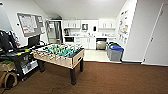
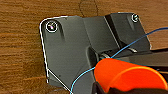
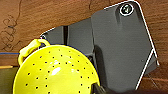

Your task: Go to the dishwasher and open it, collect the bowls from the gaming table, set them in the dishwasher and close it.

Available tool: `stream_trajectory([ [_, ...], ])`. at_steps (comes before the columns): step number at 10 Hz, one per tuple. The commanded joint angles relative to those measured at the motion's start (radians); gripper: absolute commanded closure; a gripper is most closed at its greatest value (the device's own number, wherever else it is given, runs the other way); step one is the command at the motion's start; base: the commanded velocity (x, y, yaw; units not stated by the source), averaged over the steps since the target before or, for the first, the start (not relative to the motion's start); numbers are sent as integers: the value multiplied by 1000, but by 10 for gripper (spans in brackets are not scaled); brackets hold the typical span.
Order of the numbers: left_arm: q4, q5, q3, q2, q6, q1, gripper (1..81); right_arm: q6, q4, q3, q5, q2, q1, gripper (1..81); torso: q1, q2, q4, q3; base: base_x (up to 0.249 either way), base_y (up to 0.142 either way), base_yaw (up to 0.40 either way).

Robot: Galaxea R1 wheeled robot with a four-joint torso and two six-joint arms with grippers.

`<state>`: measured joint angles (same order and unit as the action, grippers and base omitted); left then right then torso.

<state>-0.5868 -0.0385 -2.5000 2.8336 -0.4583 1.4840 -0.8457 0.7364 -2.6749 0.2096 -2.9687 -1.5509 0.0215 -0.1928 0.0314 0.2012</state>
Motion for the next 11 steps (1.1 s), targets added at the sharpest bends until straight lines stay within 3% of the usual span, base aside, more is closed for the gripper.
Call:
stream_trajectory([
  [1,2,37,1,-2,0,-55,811,-3,5,1,-27,2,54,811,0,0,0,0,137,-76,0],
  [6,-10,37,-2,-9,13,-55,811,-12,-3,-11,-25,-20,54,811,0,0,0,0,137,-76,0],
  [11,7,39,-7,27,1,-57,811,1,8,-65,-27,-11,77,811,0,0,0,0,137,-76,0],
])
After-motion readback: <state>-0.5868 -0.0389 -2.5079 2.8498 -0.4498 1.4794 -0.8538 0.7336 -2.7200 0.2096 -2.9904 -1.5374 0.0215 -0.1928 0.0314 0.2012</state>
